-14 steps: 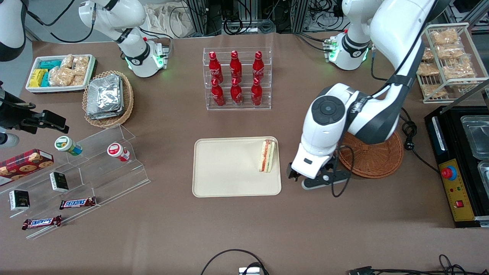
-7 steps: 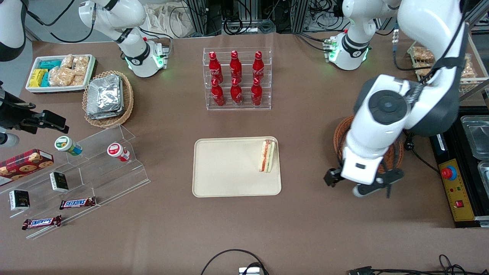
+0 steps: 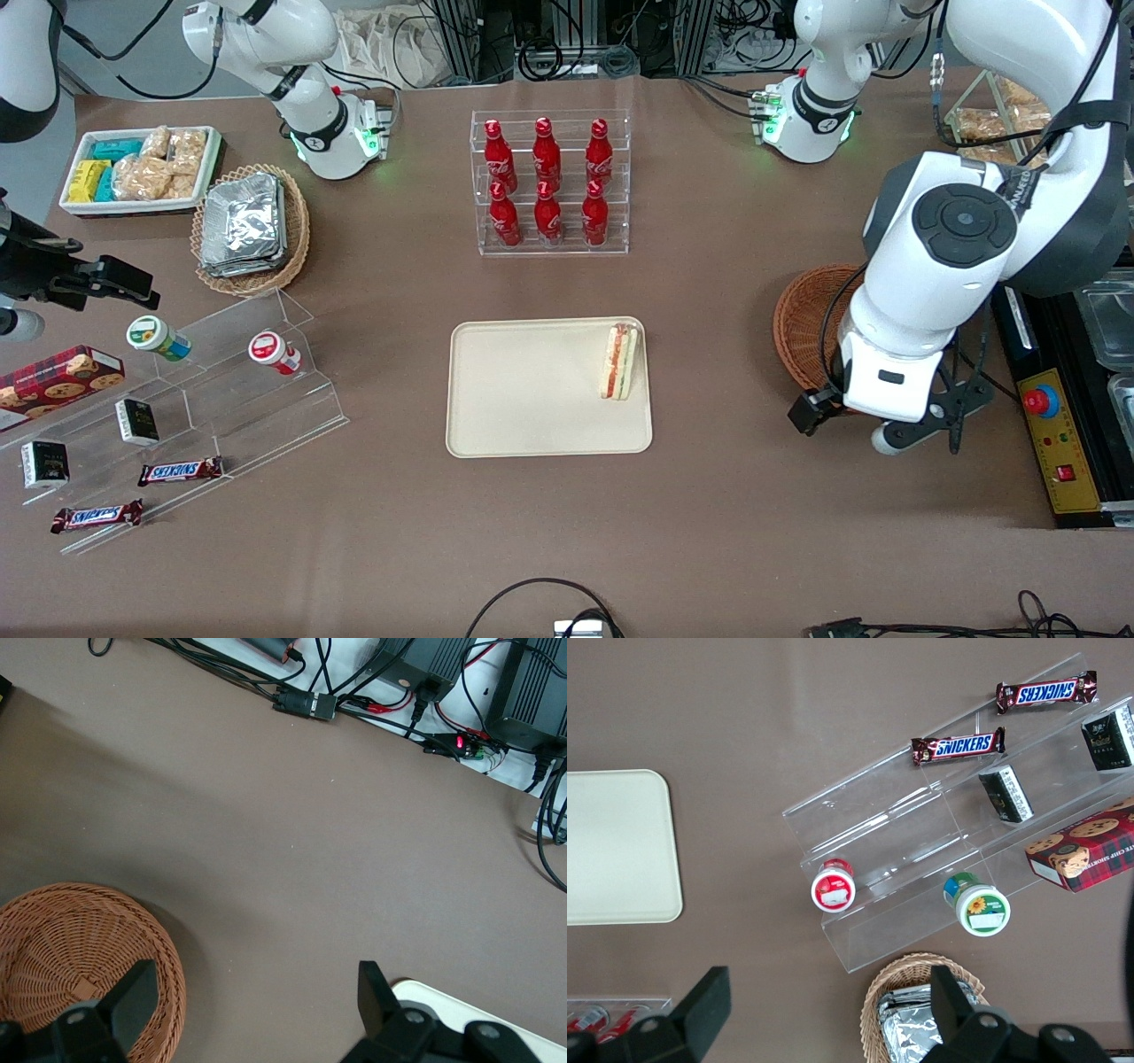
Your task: Place sandwich from basket to tray
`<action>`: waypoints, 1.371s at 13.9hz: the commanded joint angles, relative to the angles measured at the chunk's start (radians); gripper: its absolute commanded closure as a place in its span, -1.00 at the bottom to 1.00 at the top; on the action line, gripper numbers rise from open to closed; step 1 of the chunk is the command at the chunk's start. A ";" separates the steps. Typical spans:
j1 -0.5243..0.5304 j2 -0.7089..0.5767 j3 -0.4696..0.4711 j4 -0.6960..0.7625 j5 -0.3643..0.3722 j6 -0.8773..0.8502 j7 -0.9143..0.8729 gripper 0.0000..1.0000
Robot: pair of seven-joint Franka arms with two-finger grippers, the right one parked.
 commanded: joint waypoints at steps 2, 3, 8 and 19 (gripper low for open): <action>-0.002 -0.092 0.086 -0.037 -0.105 -0.024 0.119 -1.00; -0.004 -0.119 0.118 -0.055 -0.138 -0.024 0.171 -1.00; -0.038 -0.273 0.282 -0.167 -0.251 -0.076 0.464 -1.00; -0.070 -0.481 0.440 -0.253 -0.301 -0.326 0.962 -1.00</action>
